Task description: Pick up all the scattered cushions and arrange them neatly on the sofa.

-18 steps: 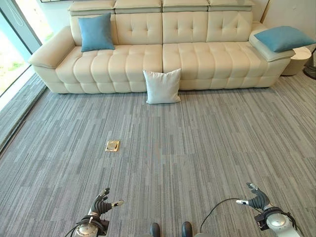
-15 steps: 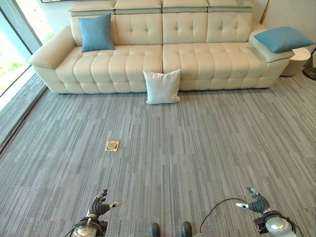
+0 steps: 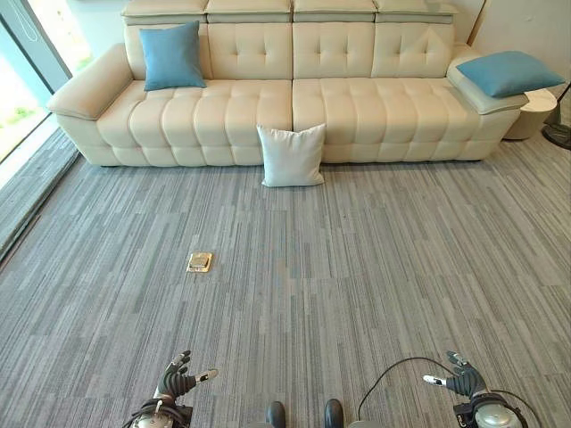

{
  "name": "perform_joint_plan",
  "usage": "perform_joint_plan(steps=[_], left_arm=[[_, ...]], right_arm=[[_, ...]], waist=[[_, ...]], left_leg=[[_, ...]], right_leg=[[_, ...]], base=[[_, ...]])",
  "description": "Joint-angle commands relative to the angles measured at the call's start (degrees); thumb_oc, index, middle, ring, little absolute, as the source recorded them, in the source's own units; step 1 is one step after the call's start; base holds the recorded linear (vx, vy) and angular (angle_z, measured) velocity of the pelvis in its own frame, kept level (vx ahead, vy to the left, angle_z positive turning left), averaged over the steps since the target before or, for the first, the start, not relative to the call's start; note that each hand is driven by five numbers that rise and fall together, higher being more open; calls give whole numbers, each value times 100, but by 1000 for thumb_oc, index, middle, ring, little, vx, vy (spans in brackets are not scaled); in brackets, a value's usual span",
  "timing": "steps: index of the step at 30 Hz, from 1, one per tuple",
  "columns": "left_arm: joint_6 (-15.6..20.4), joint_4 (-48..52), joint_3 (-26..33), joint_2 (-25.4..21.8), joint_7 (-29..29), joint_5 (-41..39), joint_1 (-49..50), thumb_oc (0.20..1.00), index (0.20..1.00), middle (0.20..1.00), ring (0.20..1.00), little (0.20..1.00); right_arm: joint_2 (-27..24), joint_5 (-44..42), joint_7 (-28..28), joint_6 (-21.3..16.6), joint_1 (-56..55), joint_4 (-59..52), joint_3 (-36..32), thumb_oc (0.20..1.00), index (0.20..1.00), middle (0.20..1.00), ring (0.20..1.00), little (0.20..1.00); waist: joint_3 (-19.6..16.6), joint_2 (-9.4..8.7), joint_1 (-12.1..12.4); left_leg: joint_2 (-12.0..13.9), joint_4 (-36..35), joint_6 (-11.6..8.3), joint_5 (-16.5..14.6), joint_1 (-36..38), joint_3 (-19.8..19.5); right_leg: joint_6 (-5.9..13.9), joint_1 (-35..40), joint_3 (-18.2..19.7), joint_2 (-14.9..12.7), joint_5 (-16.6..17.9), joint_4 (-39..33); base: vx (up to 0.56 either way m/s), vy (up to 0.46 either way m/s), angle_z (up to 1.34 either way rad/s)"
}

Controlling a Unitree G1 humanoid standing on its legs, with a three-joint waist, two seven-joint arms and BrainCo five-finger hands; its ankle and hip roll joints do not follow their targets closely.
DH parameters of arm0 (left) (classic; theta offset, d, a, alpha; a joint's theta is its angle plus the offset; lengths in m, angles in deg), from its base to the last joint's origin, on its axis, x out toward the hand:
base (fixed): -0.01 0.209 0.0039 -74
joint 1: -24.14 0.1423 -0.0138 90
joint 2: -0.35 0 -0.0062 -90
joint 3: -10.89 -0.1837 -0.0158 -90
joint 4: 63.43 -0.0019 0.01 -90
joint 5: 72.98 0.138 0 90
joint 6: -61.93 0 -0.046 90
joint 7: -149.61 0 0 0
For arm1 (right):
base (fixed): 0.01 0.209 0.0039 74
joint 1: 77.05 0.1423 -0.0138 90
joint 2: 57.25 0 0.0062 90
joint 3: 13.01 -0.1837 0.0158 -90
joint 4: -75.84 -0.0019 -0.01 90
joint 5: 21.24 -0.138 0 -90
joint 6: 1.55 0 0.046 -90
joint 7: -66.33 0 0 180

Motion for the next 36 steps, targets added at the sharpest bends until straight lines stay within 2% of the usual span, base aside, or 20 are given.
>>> perform_joint_plan(steps=[1, 12, 14, 16, 17, 18, 19, 22, 26, 29, 30, 31, 32, 33, 35, 36], left_arm=[[146, 102, 273, -24, 141, -337, -257, 1000, 1000, 1000, 1000, 1000], [229, 394, 324, -141, 273, -476, -344, 1000, 1000, 1000, 1000, 1000], [233, 556, 356, -197, 287, -559, -362, 1000, 1000, 1000, 1000, 1000], [237, 640, 399, -218, 312, -614, -387, 1000, 1000, 1000, 1000, 1000], [236, 641, 401, -218, 312, -614, -387, 1000, 1000, 1000, 1000, 1000], [250, 639, 409, -221, 334, -630, -409, 1000, 1000, 1000, 1000, 1000], [256, 598, 386, -181, 346, -616, -423, 1000, 1000, 1000, 1000, 1000], [273, 545, 347, -152, 340, -562, -434, 1000, 1000, 1000, 1000, 1000], [263, 569, 298, -97, 336, -524, -483, 1000, 1000, 1000, 1000, 1000], [268, 630, 233, -97, 303, -385, -488, 1000, 1000, 1000, 1000, 1000], [257, 646, 207, -70, 281, -383, -467, 1000, 1000, 1000, 1000, 1000], [257, 648, 205, -68, 281, -383, -464, 1000, 1000, 1000, 1000, 1000], [244, 606, 155, -30, 234, -339, -457, 1000, 1000, 1000, 1000, 1000], [241, 655, 104, -54, 193, -321, -459, 1000, 1000, 1000, 1000, 1000], [225, 741, 3, -71, 110, -351, -494, 1000, 1000, 1000, 1000, 1000], [208, 738, -15, -84, 99, -352, -522, 1000, 1000, 1000, 1000, 1000]], right_arm=[[-44, -216, 203, -101, 275, -14, -153, 1000, 1000, 1000, 1000, 1000], [-63, -178, 308, -85, 647, -131, 92, 1000, 1000, 1000, 1000, 1000], [-45, -168, 288, -95, 763, -264, 160, 1000, 1000, 1000, 1000, 1000], [-86, -98, 264, -106, 828, -431, 219, 1000, 1000, 1000, 1000, 1000], [-87, -97, 264, -105, 829, -432, 219, 1000, 1000, 1000, 1000, 1000], [-99, -95, 256, -119, 835, -467, 241, 1000, 1000, 1000, 1000, 1000], [-103, -107, 236, -116, 840, -581, 261, 1000, 1000, 1000, 1000, 1000], [-188, -131, 241, -134, 843, -634, 282, 1000, 1000, 1000, 1000, 1000], [-227, -127, 234, -117, 718, -690, 274, 1000, 1000, 1000, 1000, 1000], [-267, -61, 189, -88, 510, -755, 172, 1000, 1000, 1000, 1000, 1000], [-267, -66, 153, -76, 420, -783, 135, 1000, 1000, 1000, 1000, 1000], [-269, -65, 153, -75, 415, -786, 133, 1000, 1000, 1000, 1000, 1000], [-240, -72, 106, -74, 295, -781, 47, 1000, 1000, 1000, 1000, 1000], [-237, -122, 91, -100, 266, -779, 9, 1000, 1000, 1000, 1000, 1000], [-277, -177, 92, -126, 335, -743, 58, 1000, 1000, 1000, 1000, 1000], [-290, -183, 110, -117, 372, -708, 82, 1000, 1000, 1000, 1000, 1000]], waist=[[-31, -135, -14], [118, -266, 182], [174, -260, 245], [301, -237, 220], [299, -240, 220], [387, -211, 193], [511, -122, 118], [588, -53, -11], [653, -20, -253], [628, 24, -397], [585, 40, -438], [584, 47, -444], [490, 162, -508], [475, 190, -539], [519, 156, -555], [539, 108, -532]], left_leg=[[-125, 414, -131, -687, -204, 48], [-256, 1172, 21, -1048, -895, 41], [-315, 1185, 154, -1141, -925, -58], [-358, 1205, 263, -1222, -848, -127], [-362, 1209, 265, -1224, -854, -124], [-380, 1271, 307, -1268, -817, -149], [-388, 1204, 324, -1320, -583, -250], [-472, 909, 285, -1378, -107, -343], [-537, 668, 163, -1573, 533, -625], [-533, 638, 55, -1747, 955, -841], [-498, 693, -14, -1711, 1034, -887], [-491, 693, -15, -1713, 1038, -894], [-268, 1109, -299, -1375, 965, -779], [-179, 1655, -499, -981, 721, -641], [81, 2921, -616, -495, 44, -190], [190, 3401, -585, -341, -235, -19]], right_leg=[[449, -89, 55, -227, -672, 407], [596, -535, 285, -323, -670, 698], [722, -879, 310, -368, -754, 1356], [816, -1242, 323, -406, -600, 2078], [818, -1256, 327, -410, -610, 2099], [851, -1418, 345, -396, -519, 2462], [749, -1786, 334, -290, -520, 2909], [642, -2144, 21, -247, -500, 2335], [789, -2489, -315, -214, -112, 1045], [790, -2552, -307, -216, 55, 943], [700, -2492, -304, -226, 147, 1018], [700, -2486, -314, -225, 143, 1019], [573, -2306, -367, -179, 102, 1099], [507, -2175, -450, -179, 53, 1111], [302, -1925, -457, -198, -170, 1101], [189, -1815, -454, -196, -285, 1105]], base=[[0, 0, 0], [28, 67, -11], [99, 146, -17], [70, 105, -22], [48, 75, -16], [160, 99, -3], [253, 115, 7], [330, 21, 11], [357, -66, 43], [466, -153, 47], [301, -138, 47], [399, -226, 79], [360, -246, 91], [424, -292, 82], [233, -215, 58], [144, -159, 32]])
